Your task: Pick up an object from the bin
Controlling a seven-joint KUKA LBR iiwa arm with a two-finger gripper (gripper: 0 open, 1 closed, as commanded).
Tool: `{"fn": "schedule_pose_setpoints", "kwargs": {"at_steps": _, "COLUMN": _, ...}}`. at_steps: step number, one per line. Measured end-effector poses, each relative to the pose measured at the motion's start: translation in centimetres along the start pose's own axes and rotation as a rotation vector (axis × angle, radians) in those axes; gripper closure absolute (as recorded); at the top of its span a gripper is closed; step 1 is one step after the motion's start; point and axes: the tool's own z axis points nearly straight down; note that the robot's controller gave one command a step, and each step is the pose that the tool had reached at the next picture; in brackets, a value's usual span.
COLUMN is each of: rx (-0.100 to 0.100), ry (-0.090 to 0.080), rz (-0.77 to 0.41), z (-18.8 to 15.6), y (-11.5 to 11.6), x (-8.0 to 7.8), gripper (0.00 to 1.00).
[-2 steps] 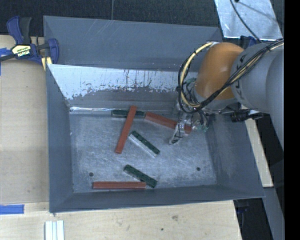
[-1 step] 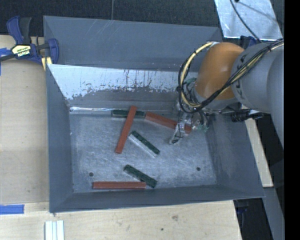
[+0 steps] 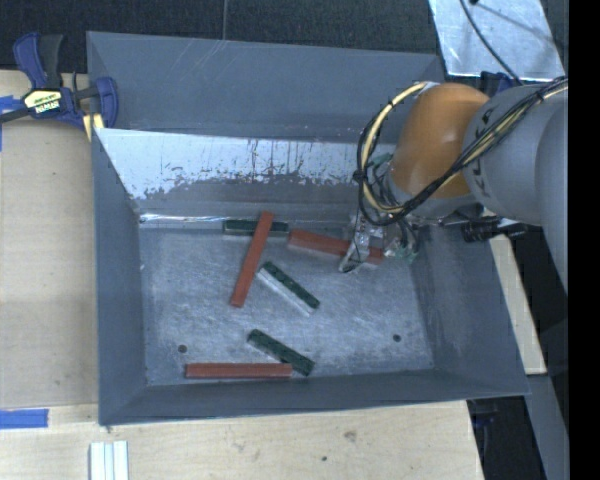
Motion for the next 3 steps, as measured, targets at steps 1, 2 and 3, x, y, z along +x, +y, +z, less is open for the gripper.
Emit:
{"fn": "schedule_pose_setpoints", "kwargs": {"at_steps": 1, "rx": 0.000, "ry": -0.003, "rz": -0.003, "z": -1.9, "y": 0.0, "x": -0.1, "gripper": 1.00}}
{"fn": "schedule_pose_setpoints", "kwargs": {"at_steps": 2, "rx": 0.000, "ry": -0.003, "rz": -0.005, "z": -3.3, "y": 0.0, "x": -0.3, "gripper": 1.00}}
{"fn": "schedule_pose_setpoints", "kwargs": {"at_steps": 3, "rx": -0.001, "ry": -0.003, "rz": -0.008, "z": -7.5, "y": 0.0, "x": -0.5, "gripper": 1.00}}
